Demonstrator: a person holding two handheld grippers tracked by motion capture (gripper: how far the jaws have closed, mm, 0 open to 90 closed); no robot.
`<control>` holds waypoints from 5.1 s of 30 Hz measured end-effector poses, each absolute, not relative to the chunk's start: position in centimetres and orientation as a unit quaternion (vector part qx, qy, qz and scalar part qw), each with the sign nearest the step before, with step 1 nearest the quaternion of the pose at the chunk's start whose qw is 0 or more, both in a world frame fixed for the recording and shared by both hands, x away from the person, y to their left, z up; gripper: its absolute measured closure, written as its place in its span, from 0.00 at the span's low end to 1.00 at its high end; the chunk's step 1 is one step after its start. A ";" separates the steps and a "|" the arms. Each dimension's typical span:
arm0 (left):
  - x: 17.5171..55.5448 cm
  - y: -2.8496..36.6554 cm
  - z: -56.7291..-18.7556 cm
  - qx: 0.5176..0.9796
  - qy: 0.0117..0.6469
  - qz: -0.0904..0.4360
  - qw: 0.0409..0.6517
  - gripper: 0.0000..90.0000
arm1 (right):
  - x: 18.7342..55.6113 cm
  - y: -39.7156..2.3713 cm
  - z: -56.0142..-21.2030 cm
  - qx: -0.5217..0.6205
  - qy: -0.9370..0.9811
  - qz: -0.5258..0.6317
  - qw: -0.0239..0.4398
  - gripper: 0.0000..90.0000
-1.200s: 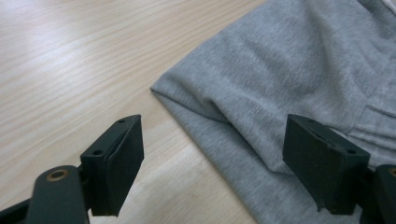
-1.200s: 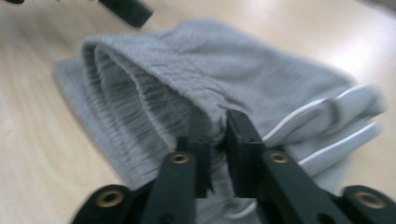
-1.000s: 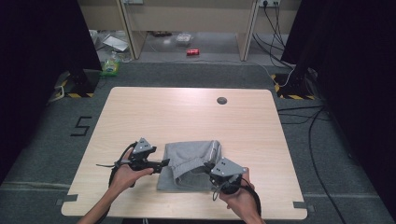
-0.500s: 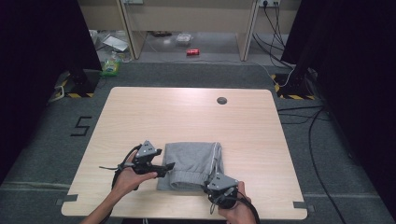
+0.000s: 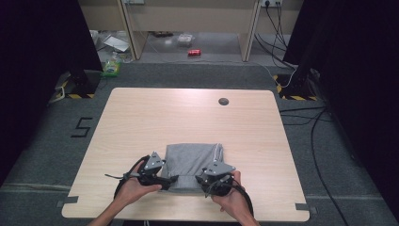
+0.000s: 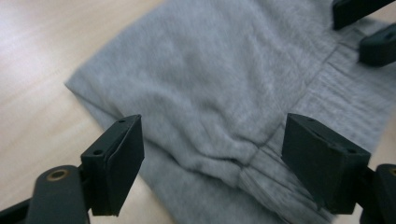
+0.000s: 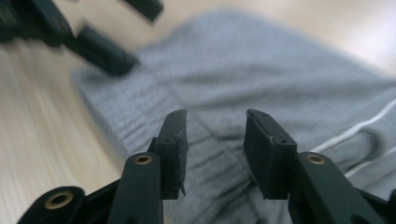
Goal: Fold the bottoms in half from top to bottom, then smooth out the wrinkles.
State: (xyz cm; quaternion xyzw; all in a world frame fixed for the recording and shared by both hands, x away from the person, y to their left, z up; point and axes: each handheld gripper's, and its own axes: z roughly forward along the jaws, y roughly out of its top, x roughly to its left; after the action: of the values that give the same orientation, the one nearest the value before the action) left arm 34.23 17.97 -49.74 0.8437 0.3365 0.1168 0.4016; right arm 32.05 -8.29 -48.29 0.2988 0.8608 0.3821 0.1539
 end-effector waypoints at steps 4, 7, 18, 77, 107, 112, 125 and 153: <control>33.6 18.3 -50.8 0.845 0.340 0.111 0.397 0.24 | 31.5 -8.3 -49.0 0.290 0.868 0.369 0.161 0.64; 33.6 18.3 -50.6 0.850 0.335 0.111 0.392 0.24 | 31.0 -8.3 -49.1 0.280 0.874 0.360 0.167 0.62; 34.5 19.5 -48.5 0.818 0.352 0.106 0.443 0.23 | 33.3 -11.3 -46.1 0.343 0.812 0.437 0.179 0.46; 39.8 18.6 -52.1 0.819 0.386 0.140 0.401 0.21 | 40.3 -11.6 -50.4 0.366 0.831 0.381 0.173 0.50; 40.9 18.4 -52.2 0.816 0.396 0.152 0.392 0.18 | 42.1 -11.5 -51.1 0.338 0.838 0.389 0.177 0.54; 42.3 18.6 -52.1 0.811 0.407 0.161 0.389 0.18 | 43.9 -11.3 -51.1 0.336 0.840 0.388 0.175 0.54; 46.7 19.7 -52.2 0.796 0.436 0.170 0.385 0.18 | 49.2 -9.9 -50.9 0.342 0.841 0.381 0.173 0.54; 48.8 21.1 -51.6 0.799 0.453 0.160 0.362 0.19 | 51.3 -9.4 -49.2 0.381 0.827 0.381 0.163 0.44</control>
State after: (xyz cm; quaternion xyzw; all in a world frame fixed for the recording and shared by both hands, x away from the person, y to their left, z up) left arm 48.75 21.08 -51.61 0.7987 0.4530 0.1596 0.3625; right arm 51.32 -9.39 -49.18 0.3811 0.8267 0.3807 0.1625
